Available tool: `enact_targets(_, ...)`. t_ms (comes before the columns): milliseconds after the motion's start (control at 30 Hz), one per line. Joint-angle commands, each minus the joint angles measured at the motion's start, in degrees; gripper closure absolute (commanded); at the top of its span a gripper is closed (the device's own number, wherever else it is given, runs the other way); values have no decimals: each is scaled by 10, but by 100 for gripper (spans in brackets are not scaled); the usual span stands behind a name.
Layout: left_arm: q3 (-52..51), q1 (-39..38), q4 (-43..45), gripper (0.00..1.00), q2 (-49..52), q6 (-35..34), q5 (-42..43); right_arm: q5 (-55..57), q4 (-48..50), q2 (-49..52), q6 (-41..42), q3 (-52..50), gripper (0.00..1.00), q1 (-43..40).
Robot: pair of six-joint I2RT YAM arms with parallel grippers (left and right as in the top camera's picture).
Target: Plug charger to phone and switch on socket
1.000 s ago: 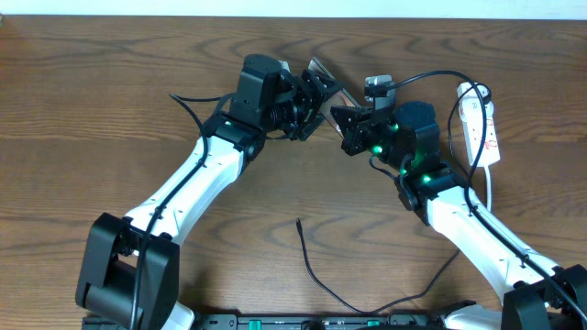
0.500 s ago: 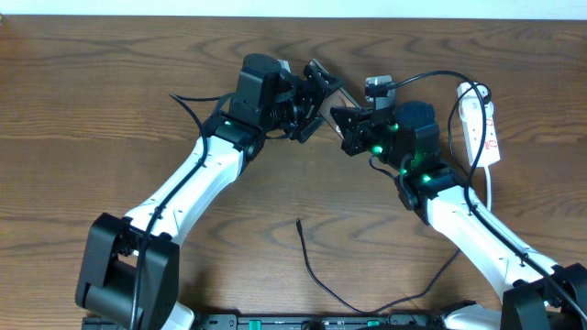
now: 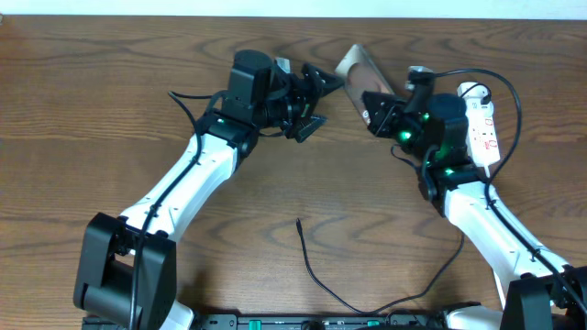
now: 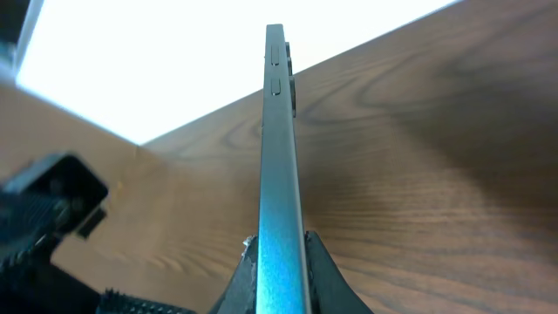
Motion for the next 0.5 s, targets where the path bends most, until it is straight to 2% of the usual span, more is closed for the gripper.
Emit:
enact_targets(0,0,17,3,6,-10,0,19,4,8,-4,169,11,99,-20)
enact_targets(200,0,57,3,5,-10,12,30,-35,10,-4,383,11,99,-18)
enact_targets(367,0,99,11,5,-10,27,56,-77,31,-4,520,11,99,-6)
enact_targets(467,0,115,15,5,-10,27,68,-84,35,-4,571,11,99,10)
